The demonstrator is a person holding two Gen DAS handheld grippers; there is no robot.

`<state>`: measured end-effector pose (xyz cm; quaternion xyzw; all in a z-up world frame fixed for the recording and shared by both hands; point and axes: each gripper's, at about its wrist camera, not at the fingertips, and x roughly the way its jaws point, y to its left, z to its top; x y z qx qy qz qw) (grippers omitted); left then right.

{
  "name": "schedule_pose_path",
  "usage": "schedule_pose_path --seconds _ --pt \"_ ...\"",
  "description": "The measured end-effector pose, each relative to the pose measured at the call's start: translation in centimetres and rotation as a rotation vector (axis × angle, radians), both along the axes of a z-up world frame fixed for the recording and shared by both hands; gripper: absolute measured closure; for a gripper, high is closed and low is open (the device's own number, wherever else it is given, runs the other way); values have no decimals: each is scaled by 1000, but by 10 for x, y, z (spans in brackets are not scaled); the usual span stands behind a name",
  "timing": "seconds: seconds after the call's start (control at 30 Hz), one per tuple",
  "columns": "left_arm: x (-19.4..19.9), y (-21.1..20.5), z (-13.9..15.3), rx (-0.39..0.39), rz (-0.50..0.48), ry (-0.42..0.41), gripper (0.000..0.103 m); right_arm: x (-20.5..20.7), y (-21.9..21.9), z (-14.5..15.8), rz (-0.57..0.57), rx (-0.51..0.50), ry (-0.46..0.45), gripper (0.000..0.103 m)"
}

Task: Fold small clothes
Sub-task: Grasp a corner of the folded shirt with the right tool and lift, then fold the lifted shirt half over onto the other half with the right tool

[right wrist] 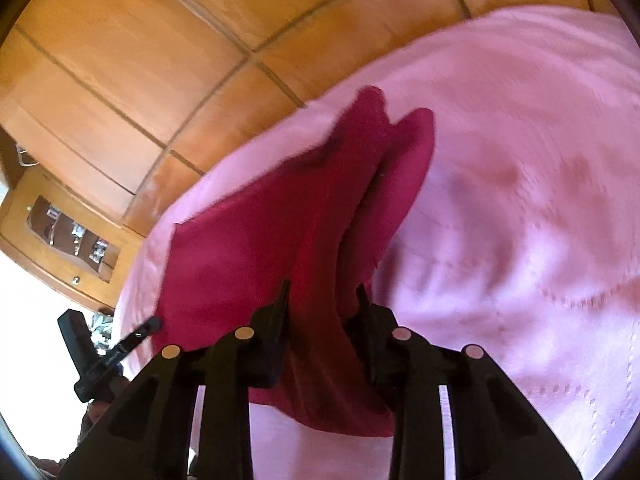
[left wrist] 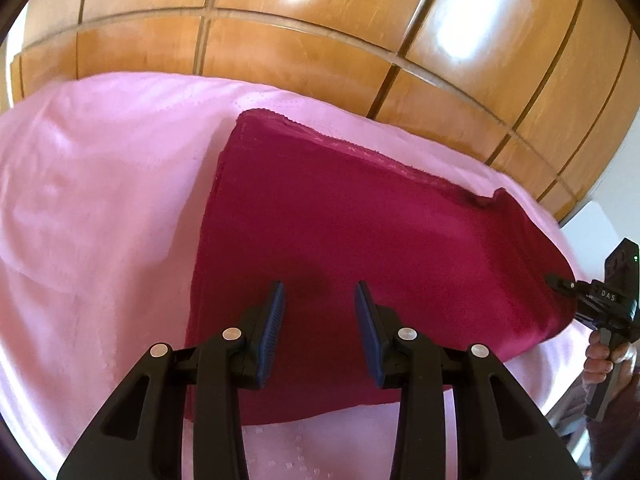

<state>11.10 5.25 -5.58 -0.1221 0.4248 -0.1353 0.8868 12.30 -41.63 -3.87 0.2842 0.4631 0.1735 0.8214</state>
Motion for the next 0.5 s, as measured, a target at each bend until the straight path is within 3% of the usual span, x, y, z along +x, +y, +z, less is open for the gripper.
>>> schedule_pose_path --seconds 0.33,0.5 --pt "9 22 -15 -171 -56 63 68 24 99 82 165 -49 -139 79" --pt "10 25 -20 -218 -55 66 68 36 171 100 275 -62 -181 80"
